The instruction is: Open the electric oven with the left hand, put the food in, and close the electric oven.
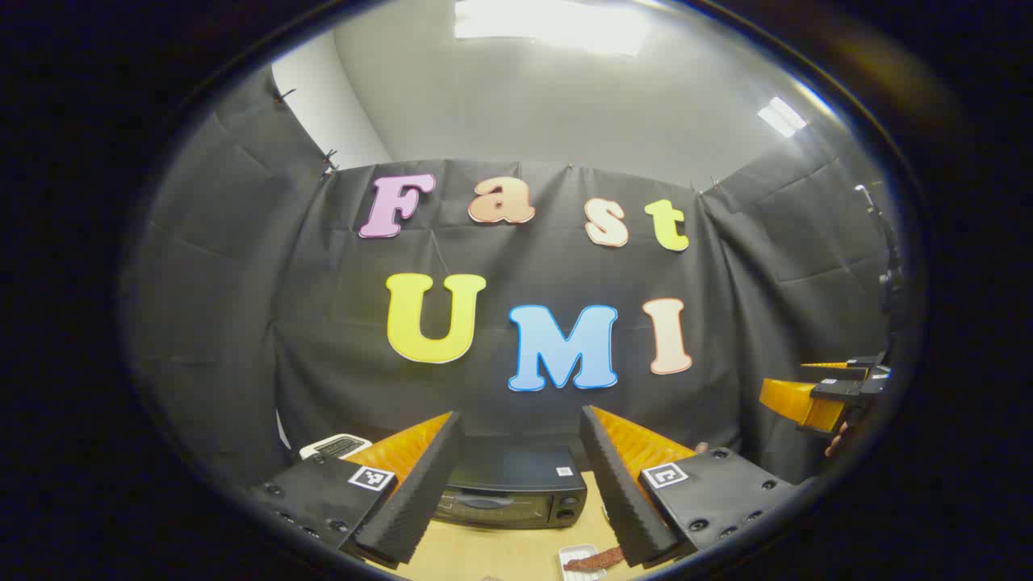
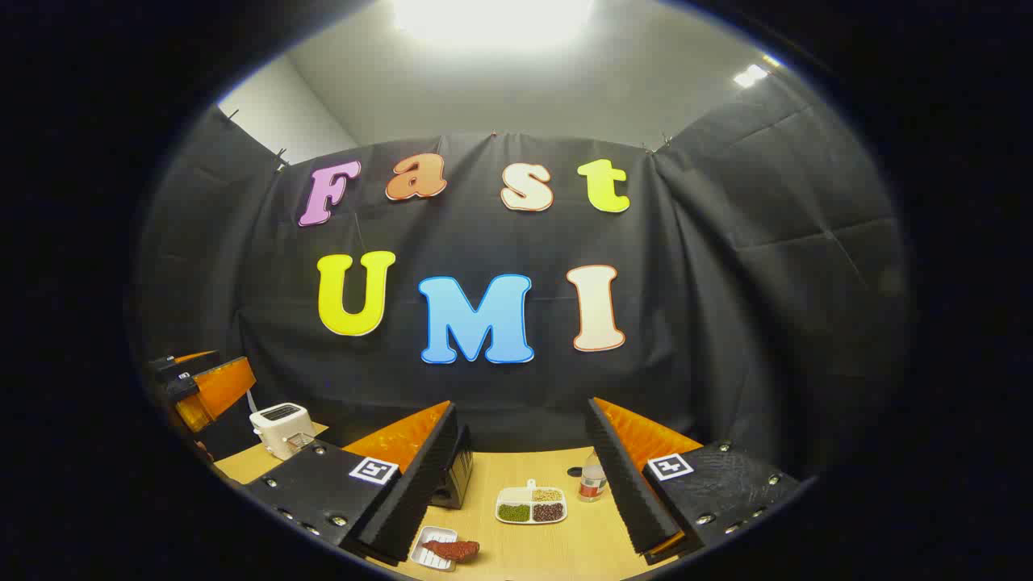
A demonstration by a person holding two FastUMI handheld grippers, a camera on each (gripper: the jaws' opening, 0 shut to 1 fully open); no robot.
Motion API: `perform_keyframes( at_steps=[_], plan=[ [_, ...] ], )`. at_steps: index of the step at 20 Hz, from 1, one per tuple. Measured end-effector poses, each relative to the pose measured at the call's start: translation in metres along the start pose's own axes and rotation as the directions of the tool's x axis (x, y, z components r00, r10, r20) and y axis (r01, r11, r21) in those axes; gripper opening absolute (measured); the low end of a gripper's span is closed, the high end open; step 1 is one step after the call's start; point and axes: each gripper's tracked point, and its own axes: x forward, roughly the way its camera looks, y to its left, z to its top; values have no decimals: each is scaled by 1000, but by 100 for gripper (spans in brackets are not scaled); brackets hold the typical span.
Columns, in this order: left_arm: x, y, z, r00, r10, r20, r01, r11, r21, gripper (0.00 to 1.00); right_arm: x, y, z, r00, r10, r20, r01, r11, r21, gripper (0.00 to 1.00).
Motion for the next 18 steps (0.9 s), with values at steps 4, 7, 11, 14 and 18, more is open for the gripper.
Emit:
perform_keyframes(
  at_steps=[4, 7, 11, 14, 18],
  plan=[
    [9, -3, 6, 1000, 7, 1, -7, 1000, 3, 97, 9, 1, 4, 1000, 19, -1, -19, 1000, 1, 96],
    [14, -7, 11, 1000, 3, 10, -3, 1000, 0, 97, 15, 0, 7, 1000, 25, 1, -25, 1000, 3, 96],
    [22, 3, 10, 999, 28, 15, -28, 1000, 9, 97, 18, 2, 4, 999, 36, 0, -36, 999, -8, 96],
    [27, 9, 4, 999, 40, 13, -41, 999, 12, 97, 22, -1, -4, 1000, 21, -15, -21, 999, -24, 96],
    [35, 15, -18, 999, 39, -17, -39, 999, 21, 97, 28, 2, -15, 999, 23, -26, -24, 1000, -21, 96]
  ],
)
